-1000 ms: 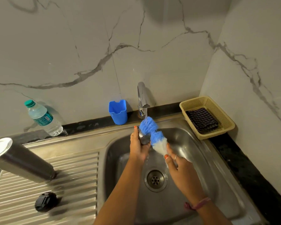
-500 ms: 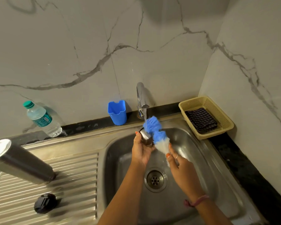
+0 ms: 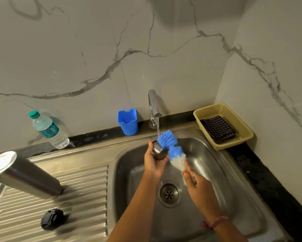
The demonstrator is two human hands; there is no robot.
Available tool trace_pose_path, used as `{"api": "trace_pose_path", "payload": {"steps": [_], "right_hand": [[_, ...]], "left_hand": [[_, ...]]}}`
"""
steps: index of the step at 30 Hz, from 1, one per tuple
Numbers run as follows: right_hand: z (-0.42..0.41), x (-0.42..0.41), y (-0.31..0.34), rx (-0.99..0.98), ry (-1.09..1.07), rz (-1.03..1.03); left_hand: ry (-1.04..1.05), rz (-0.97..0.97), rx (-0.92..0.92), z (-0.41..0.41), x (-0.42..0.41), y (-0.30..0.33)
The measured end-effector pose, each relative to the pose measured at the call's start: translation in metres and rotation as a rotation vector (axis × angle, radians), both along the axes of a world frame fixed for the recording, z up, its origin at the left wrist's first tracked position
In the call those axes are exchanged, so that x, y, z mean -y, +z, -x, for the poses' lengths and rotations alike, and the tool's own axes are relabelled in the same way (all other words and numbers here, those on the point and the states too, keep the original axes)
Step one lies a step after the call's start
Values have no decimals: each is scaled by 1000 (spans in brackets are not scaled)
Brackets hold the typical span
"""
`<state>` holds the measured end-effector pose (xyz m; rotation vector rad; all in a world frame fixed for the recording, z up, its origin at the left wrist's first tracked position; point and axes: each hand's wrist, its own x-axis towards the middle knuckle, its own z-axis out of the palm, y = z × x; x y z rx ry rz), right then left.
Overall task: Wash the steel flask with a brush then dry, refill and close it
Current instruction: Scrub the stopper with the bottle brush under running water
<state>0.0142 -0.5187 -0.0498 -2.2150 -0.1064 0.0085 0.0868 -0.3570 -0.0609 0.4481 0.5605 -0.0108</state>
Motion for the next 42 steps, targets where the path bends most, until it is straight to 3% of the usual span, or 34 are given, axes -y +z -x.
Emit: {"api": "trace_pose_path", "payload": {"steps": [4,8,12,21,26,31,34,40,42], "right_hand": [[17,-1,1,119,54,74],[9,4,-5,55,-47,5],[17,2,-4,106,21,33],[17,-1,-7,160,20,20],[8,1,-12,74,-63,5],[9,-3,-8,111,5,47],[-2,3,-11,33,-43,10],[3,3,-10,125,7,56],[-1,6,-14,65,-43,23]], "left_hand": [[29,11,-24,0,0,-1],[35,71,-95,-2,-1,-3],[76,96,-92,-5,-6,-6],[-8,-14,-44,-3,0,2],[4,76,-99,-3,2,0],[26,45,-72,-1,2,0],[0,-2,-76,-2,1,4],[-18,6,-70,-4,-2,2],[-8,38,-92,-3,-1,4]]}}
